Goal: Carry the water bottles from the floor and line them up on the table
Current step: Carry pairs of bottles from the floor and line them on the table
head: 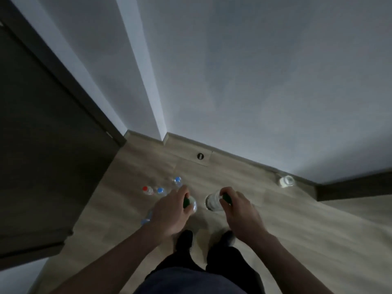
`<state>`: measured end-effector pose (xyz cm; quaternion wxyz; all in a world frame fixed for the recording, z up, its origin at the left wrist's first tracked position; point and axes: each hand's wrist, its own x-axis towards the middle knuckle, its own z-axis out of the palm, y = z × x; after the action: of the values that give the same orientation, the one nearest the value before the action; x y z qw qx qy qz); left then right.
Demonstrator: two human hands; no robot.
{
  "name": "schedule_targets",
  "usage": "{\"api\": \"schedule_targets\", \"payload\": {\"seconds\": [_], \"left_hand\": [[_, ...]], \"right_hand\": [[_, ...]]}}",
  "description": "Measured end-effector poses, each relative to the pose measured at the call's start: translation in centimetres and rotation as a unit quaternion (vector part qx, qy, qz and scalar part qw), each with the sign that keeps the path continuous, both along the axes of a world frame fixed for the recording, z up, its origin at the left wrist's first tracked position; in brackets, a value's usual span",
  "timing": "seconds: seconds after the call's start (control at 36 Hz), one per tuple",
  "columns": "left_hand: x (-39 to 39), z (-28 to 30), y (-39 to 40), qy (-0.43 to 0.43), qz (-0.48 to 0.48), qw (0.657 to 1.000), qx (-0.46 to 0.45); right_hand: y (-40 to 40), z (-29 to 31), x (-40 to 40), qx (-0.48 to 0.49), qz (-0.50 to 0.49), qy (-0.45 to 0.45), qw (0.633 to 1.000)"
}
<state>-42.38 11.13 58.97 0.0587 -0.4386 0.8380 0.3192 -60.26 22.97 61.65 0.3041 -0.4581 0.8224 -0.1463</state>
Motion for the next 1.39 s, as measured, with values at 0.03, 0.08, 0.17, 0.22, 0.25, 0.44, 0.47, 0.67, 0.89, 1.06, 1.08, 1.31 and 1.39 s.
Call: {"api": "schedule_targets", "payload": {"seconds": [0.03,0.08,0.17,0.22,0.25,0.44,0.47,0.67,0.89,1.06,1.08,1.31,1.39], "left_hand": [[0.1,0.6,0.1,0.009,-0.007,1.000,-0.002],[0.0,2.0,0.5,0.028,-0.033,0.999,-0.013],[-0.8,3.9,1.5,0.043,-0.061,0.997,-0.025],[-1.6,4.9,2.3,0.053,-0.070,0.995,-0.036],[-2.1,5.4,2.7,0.058,-0.074,0.995,-0.044],[-6.7,7.8,7.6,0.071,-0.105,0.988,-0.092],[-7.6,8.0,8.8,0.075,-0.109,0.986,-0.099],[-13.2,10.1,18.8,0.102,-0.094,0.983,-0.121],[-18.2,12.8,28.9,0.117,-0.137,0.975,-0.127],[-23.2,14.7,35.6,0.124,-0.200,0.964,-0.127],[-24.3,14.9,36.4,0.125,-0.209,0.961,-0.128],[-34.3,15.3,43.1,0.131,-0.306,0.935,-0.122],[-39.0,15.1,45.6,0.131,-0.337,0.925,-0.116]], "right_hand": [[0.5,0.3,0.0,-0.005,-0.006,0.007,1.000],[1.8,1.1,0.1,-0.024,-0.021,0.020,0.999],[3.8,1.7,-0.3,-0.062,-0.037,0.028,0.997],[5.3,1.9,-0.7,-0.078,-0.050,0.028,0.995],[6.1,2.1,-1.0,-0.085,-0.056,0.028,0.994],[13.6,3.2,-3.6,-0.093,-0.092,0.025,0.991],[15.0,3.4,-4.1,-0.096,-0.097,0.029,0.990],[26.3,6.2,-9.9,-0.115,-0.117,0.076,0.984],[38.7,8.7,-14.3,-0.092,-0.141,0.119,0.978],[47.1,9.8,-17.8,-0.093,-0.194,0.121,0.969],[48.2,9.9,-18.4,-0.094,-0.202,0.126,0.967],[56.7,10.7,-24.5,-0.099,-0.275,0.140,0.946],[59.5,10.9,-27.6,-0.086,-0.294,0.149,0.940]]}}
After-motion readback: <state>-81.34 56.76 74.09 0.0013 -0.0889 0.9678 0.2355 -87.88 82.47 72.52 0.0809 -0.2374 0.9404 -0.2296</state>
